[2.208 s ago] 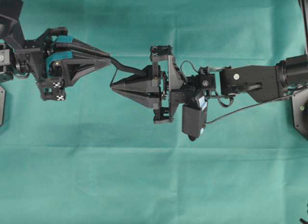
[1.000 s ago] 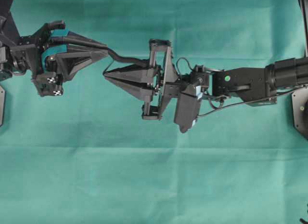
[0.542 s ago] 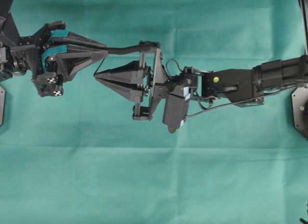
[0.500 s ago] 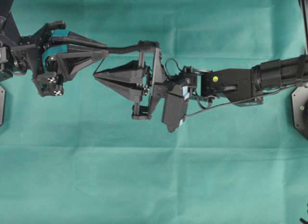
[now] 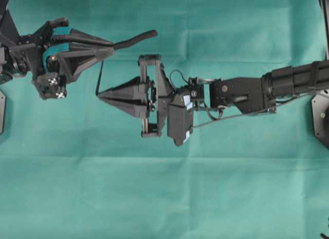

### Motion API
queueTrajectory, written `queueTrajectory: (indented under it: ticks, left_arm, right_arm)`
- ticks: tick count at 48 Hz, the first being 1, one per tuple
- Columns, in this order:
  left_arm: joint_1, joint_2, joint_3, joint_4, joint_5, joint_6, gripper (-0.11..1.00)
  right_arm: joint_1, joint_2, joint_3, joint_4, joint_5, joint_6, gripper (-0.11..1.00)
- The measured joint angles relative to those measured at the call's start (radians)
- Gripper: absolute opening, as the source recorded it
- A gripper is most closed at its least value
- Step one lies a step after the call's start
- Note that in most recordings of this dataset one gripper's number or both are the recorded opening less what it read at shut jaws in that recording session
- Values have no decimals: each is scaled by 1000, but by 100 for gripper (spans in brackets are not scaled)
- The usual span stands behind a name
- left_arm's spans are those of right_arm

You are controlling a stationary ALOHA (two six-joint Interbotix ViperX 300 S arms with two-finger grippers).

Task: Peel off the Velcro with your right arm.
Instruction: 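Open the right gripper and withdraw it from the strap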

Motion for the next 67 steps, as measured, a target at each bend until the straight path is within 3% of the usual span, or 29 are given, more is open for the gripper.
queueTrajectory:
  ticks: [15, 31, 38, 46, 67]
  left_arm:
    - [0, 0, 2, -2, 0, 0, 10]
    - [0, 2, 2, -2, 0, 2, 10]
    - [2, 0, 2, -2, 0, 2, 10]
    - [3, 0, 12, -2, 2, 2, 10]
    - [3, -14, 58, -2, 3, 2, 10]
  right_arm:
    - [0, -8, 5, -3, 12, 6, -9]
    - [0, -51, 11, -3, 126, 28, -9]
    - [-2, -55, 21, -5, 130, 37, 5]
    - [2, -78, 49, -5, 129, 37, 41]
    - [2, -222, 198, 17, 109, 37, 38]
